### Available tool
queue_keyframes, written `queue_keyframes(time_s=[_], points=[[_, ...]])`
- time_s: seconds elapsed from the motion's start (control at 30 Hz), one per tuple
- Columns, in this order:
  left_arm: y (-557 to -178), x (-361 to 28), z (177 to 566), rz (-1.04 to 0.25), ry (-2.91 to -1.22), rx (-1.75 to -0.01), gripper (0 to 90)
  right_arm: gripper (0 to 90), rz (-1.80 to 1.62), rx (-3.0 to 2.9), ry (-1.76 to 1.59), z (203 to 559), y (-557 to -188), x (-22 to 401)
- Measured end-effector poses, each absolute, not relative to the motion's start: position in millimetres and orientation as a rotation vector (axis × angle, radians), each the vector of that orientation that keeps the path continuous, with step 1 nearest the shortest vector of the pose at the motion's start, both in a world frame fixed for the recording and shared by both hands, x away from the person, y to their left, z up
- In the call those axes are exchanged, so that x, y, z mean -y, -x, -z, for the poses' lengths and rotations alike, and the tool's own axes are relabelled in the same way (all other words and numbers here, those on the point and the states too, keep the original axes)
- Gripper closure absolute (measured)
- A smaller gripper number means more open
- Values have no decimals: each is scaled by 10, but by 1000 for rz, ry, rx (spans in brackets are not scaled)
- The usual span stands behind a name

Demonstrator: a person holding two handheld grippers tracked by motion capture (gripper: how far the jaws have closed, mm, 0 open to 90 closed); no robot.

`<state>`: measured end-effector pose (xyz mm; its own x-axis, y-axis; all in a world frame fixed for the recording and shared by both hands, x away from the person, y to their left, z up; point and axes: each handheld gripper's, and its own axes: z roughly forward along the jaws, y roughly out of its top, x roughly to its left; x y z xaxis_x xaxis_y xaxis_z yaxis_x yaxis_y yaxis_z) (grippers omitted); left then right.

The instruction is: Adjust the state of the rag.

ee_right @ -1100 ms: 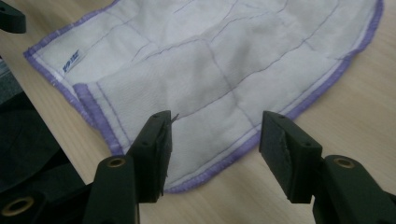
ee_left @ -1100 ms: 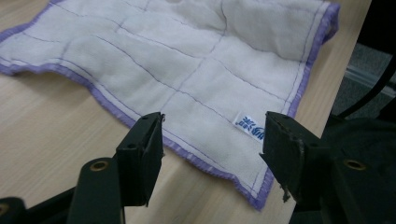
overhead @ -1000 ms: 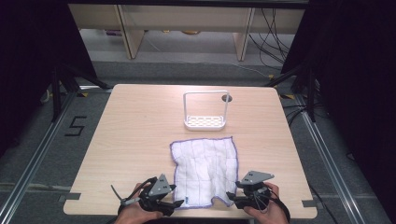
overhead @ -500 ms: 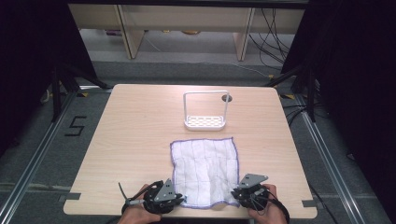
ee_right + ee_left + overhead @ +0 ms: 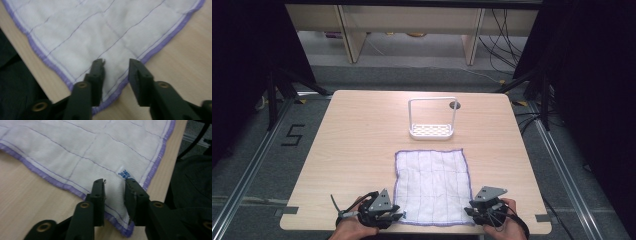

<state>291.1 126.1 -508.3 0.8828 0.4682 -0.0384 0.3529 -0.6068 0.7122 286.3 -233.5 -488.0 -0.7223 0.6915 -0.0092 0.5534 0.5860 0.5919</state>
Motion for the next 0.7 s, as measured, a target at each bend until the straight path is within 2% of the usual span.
queue_keyframes(time_s=[0.03,0.13,0.27,0.47,0.7], points=[[-2935,-1278,5064,-198,-2269,-590,593,577,-860,-2562,-1070,4851,-2875,2355],[-3011,-1316,5008,-180,-2179,-638,518,507,-923,-2501,-1103,4798,-2930,2408],[-3249,-1412,4920,-167,-2055,-759,426,464,-960,-2414,-1109,4697,-3138,2467],[-3778,-1533,4826,-248,-2012,-901,391,447,-986,-2366,-1116,4550,-3624,2464],[-4156,-1500,4801,-311,-2044,-945,366,444,-956,-2375,-1195,4590,-4204,2410]])
